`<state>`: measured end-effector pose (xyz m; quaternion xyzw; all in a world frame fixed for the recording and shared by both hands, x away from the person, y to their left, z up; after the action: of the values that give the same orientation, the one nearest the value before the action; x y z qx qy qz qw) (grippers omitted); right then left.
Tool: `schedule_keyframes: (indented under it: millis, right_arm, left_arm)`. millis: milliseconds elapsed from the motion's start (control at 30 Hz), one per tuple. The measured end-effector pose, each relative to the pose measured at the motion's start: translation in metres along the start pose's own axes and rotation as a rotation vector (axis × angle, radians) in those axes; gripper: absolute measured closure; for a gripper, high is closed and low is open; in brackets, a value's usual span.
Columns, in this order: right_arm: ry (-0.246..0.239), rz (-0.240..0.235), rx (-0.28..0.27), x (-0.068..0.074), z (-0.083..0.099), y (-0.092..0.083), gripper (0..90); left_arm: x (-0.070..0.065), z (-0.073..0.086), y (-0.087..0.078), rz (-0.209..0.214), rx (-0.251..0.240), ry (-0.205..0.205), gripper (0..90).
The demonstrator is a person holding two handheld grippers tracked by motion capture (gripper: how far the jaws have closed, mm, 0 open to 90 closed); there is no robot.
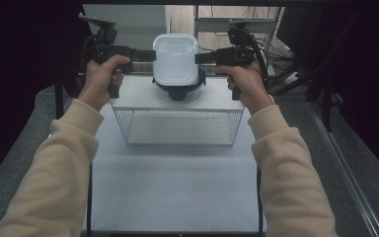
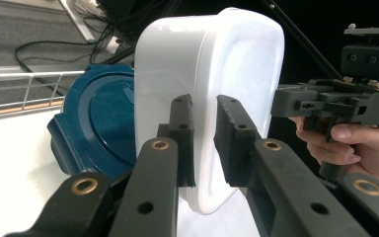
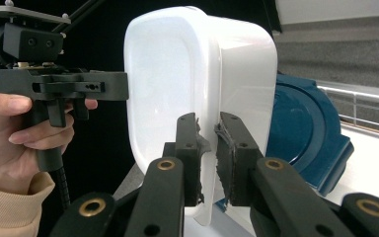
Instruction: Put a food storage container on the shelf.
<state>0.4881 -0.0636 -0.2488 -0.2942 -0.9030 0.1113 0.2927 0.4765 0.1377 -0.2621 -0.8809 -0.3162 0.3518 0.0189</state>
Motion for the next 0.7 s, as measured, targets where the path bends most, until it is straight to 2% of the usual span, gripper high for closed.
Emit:
schedule_keyframes:
  millis: [167,200,400,533,633,700]
  right_arm:
    - [0.021,0.013,0.017,-0.008,0.002,0.006,78.7]
    - [0.040,0.011,0.016,-0.010,0.001,0.007,78.6]
    - [0.075,-0.002,0.010,-0.017,-0.001,0.009,77.8]
    - [0.123,-0.012,0.002,-0.023,-0.003,0.013,76.5]
    - [0.159,-0.008,0.009,-0.028,-0.004,0.014,75.1]
    - [0.196,-0.023,0.006,-0.034,-0.006,0.017,74.8]
  left_arm:
    - [0.009,0.001,0.007,0.003,0.013,-0.022,78.9]
    - [0.010,0.000,0.007,0.014,0.009,-0.036,79.2]
    - [0.013,-0.003,0.012,0.018,0.009,-0.056,78.9]
    - [0.019,-0.005,0.016,0.026,0.009,-0.089,77.7]
    - [0.022,-0.006,0.019,0.074,0.019,-0.139,77.2]
    - [0.024,-0.007,0.021,0.076,0.017,-0.155,77.1]
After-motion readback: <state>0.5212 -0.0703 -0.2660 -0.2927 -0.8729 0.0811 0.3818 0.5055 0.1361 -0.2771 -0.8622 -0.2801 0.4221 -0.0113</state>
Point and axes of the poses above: each handheld gripper's, and its own axes: y roughly forward along the jaws, z roughly out of its underside, x roughly to its left, the point moved 8 cm from there along y, roughly forward along the jaws, and after that the axes turned 5 degrees about -x, right-handed, at the moved point
